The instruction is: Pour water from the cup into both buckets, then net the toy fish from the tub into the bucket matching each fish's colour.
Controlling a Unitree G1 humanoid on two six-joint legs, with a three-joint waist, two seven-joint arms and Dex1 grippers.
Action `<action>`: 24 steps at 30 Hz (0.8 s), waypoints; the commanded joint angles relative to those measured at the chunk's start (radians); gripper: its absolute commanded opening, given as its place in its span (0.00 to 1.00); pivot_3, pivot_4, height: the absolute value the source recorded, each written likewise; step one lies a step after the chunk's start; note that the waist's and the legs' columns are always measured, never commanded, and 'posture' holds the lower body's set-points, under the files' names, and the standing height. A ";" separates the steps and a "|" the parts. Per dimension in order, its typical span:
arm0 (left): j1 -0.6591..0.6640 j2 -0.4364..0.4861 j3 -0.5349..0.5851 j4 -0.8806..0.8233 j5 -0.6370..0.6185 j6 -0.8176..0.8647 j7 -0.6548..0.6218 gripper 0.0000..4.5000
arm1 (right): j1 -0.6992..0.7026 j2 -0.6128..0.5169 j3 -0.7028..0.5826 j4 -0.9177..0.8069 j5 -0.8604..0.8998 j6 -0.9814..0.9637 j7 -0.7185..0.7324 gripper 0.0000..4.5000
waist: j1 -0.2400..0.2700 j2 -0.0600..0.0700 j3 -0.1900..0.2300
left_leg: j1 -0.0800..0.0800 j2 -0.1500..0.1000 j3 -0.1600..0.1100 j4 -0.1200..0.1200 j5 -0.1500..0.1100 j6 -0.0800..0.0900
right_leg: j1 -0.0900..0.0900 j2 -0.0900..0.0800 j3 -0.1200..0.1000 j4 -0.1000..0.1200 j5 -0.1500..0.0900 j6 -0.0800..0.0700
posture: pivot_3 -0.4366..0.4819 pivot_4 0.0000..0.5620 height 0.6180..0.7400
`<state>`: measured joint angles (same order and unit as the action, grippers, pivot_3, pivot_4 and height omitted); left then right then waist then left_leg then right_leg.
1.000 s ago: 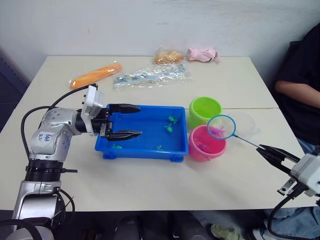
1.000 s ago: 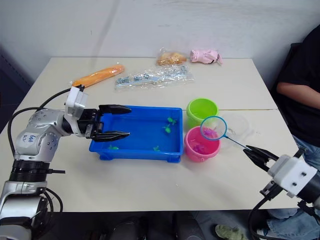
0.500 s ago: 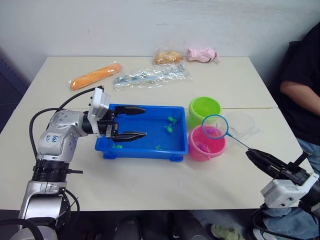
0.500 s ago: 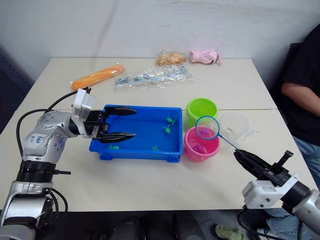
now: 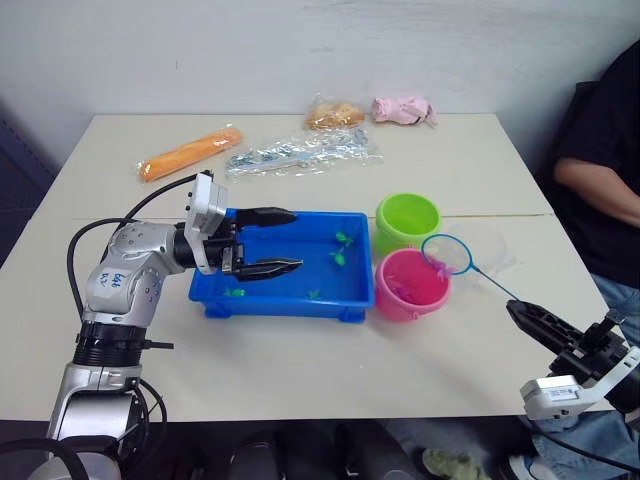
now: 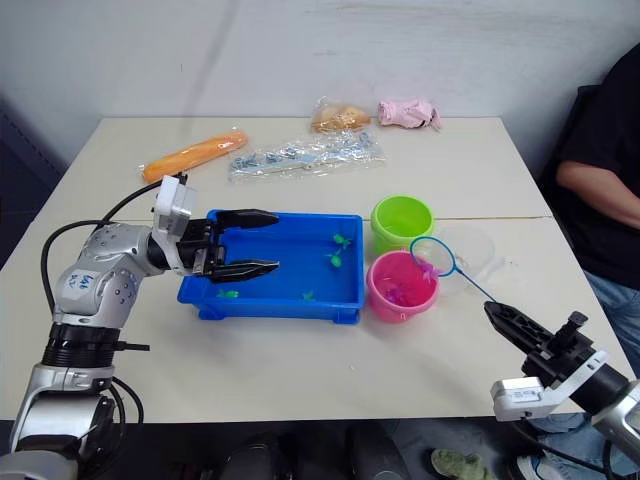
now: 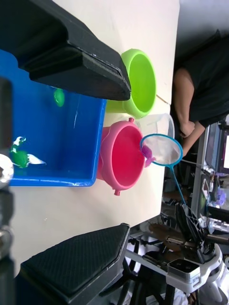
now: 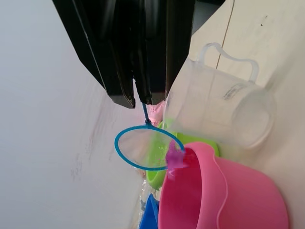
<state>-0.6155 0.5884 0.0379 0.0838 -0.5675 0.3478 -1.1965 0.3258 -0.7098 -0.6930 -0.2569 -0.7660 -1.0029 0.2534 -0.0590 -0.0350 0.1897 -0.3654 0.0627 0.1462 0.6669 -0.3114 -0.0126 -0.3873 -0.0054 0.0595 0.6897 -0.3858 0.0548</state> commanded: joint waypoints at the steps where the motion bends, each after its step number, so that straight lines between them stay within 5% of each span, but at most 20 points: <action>1: -0.005 -0.002 0.029 -0.027 -0.006 -0.015 0.011 0.99 | 0.009 -0.038 -0.001 0.003 0.003 -0.005 -0.049 0.00 | 0.000 0.000 0.000 | 0.000 0.000 0.000 0.000 0.000 0.000 | 0.000 0.000 0.000 0.000 0.000 0.000 | 0.48 0.27 1.00; 10: -0.009 0.006 0.020 -0.025 -0.005 -0.013 -0.007 0.99 | 0.015 -0.037 0.041 0.006 0.055 0.088 -0.092 0.00 | 0.001 0.000 0.000 | 0.000 0.000 0.000 0.000 0.000 0.000 | 0.001 0.000 0.000 0.000 0.000 0.000 | 0.48 0.27 1.00; 19: 0.096 0.064 0.125 0.007 -0.031 -0.016 0.003 0.99 | 0.009 -0.127 0.328 -0.150 1.027 0.588 0.269 0.00 | -0.006 0.000 0.000 | 0.012 0.000 0.000 -0.003 0.000 0.000 | 0.013 0.000 0.000 -0.002 0.000 0.000 | 0.48 0.27 1.00; 24: 0.210 0.089 0.227 -0.018 -0.038 -0.028 0.036 0.99 | -0.112 -0.191 0.382 -0.280 1.353 0.948 0.336 0.00 | -0.002 0.000 0.000 | 0.012 0.001 -0.002 -0.002 0.000 0.001 | 0.013 -0.001 -0.001 -0.001 0.000 0.000 | 0.48 0.27 1.00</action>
<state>-0.4167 0.6578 0.2204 0.0911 -0.5874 0.3375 -1.1688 0.2326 -0.8846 -0.3111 -0.4814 0.4774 -0.1522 0.5757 -0.0612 -0.0353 0.1896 -0.3539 0.0634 0.1440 0.6643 -0.3115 -0.0119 -0.3746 -0.0062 0.0583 0.6884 -0.3861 0.0544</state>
